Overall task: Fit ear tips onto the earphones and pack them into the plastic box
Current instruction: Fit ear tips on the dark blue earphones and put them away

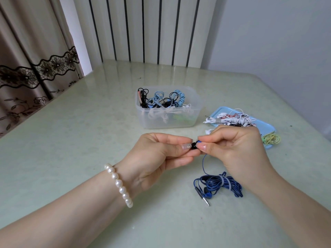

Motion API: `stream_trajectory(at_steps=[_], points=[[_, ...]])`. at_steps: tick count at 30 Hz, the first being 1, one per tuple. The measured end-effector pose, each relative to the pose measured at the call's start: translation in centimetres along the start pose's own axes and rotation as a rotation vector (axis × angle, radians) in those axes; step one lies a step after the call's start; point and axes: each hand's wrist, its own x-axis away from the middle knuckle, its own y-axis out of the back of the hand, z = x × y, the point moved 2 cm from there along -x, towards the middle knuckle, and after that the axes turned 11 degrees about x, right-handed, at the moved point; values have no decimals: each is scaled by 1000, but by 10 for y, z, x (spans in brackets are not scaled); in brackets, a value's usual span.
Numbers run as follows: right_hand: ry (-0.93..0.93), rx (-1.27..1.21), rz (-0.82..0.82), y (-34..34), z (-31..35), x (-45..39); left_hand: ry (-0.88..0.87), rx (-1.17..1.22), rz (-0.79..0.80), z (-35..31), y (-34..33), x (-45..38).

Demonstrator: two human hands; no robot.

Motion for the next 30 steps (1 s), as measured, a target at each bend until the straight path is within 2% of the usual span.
stream_trajectory(at_steps=[12,20,25,30], points=[[70,45,-137,-8,-3,5,-20,5,13,0,-1,1],[254,149,-247,-15,-5,10,-31,6,0,3,-1,1],[51,-100,-80,-4,-2,4,-23,17,-17,-2,-1,0],[-10,-138,-21,-2,0,3,-17,63,-34,-3,1,-2]])
